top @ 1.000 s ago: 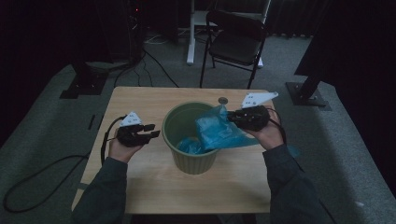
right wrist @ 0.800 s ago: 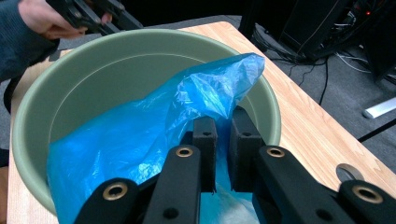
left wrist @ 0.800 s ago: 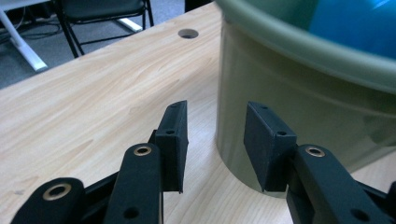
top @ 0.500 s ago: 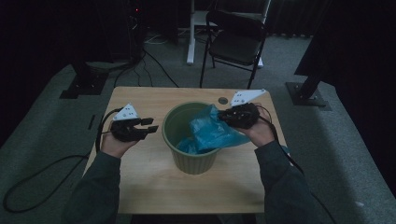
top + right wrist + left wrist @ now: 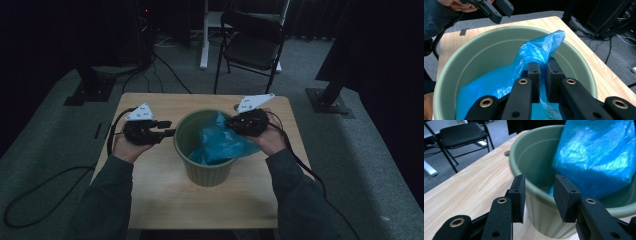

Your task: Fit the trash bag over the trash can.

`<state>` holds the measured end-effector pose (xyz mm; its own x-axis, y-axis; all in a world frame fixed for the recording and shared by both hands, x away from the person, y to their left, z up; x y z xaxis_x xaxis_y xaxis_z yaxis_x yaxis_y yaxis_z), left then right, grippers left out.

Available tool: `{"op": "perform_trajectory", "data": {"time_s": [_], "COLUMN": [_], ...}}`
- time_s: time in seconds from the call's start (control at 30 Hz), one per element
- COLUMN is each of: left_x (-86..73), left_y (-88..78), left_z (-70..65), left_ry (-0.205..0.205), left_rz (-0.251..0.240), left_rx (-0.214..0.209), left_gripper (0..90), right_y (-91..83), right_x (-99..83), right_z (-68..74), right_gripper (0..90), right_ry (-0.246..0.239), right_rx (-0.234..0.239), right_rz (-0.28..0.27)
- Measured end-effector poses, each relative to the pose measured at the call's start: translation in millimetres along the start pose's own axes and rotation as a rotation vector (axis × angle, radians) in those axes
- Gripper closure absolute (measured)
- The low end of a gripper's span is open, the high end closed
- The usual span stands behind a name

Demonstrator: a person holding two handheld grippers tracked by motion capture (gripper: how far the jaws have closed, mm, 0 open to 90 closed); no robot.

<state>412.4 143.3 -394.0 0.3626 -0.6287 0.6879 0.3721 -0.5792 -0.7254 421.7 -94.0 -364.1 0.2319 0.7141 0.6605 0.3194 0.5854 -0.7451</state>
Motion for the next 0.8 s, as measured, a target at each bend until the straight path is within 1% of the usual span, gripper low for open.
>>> {"op": "perform_trajectory", "data": {"time_s": [0.1,0.23,0.43,0.57,0.6,0.63,0.73,0.8], "left_x": [7.3,22.4,40.8,52.0,52.0,56.1,61.1,63.3], "left_y": [5.0,14.9,25.8,30.9,30.9,32.4,35.2,37.2], "left_z": [-4.5,-9.9,-17.0,-23.1,-23.1,-25.0,-27.2,-28.0], "left_ry": [0.024,0.063,0.096,0.125,0.125,0.131,0.142,0.147], "left_rz": [0.013,0.053,0.061,0.072,0.072,0.073,0.075,0.077], "left_rx": [-0.018,-0.044,-0.055,-0.050,-0.050,-0.050,-0.063,-0.066], "left_gripper": [62.0,59.6,58.2,58.1,58.0,58.0,56.6,57.3], "right_y": [3.9,7.2,9.9,10.4,10.4,10.3,9.9,10.4], "right_x": [3.5,7.3,10.2,11.9,11.9,12.5,15.1,15.4], "right_z": [2.6,5.6,9.0,10.8,10.8,11.8,14.9,15.9], "right_gripper": [84.3,84.3,84.4,84.6,84.6,84.6,84.6,84.5], "right_ry": [-0.012,-0.021,-0.032,-0.037,-0.037,-0.039,-0.055,-0.057], "right_rx": [0.007,0.018,0.032,0.044,0.044,0.047,0.050,0.052], "right_rz": [0.001,0.001,-0.003,-0.013,-0.013,-0.015,-0.016,-0.012]}}
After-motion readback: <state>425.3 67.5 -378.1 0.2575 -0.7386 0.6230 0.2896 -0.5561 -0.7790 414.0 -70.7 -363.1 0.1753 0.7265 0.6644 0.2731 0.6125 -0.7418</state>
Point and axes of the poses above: each handheld gripper's, and its own axes: y roughly forward along the jaws, x roughly out of its top, z roughly to its left, the point moved 7 cm from there along y, roughly forward along the jaws, and after that the axes turned 15 degrees about z, right-handed, at the moved point
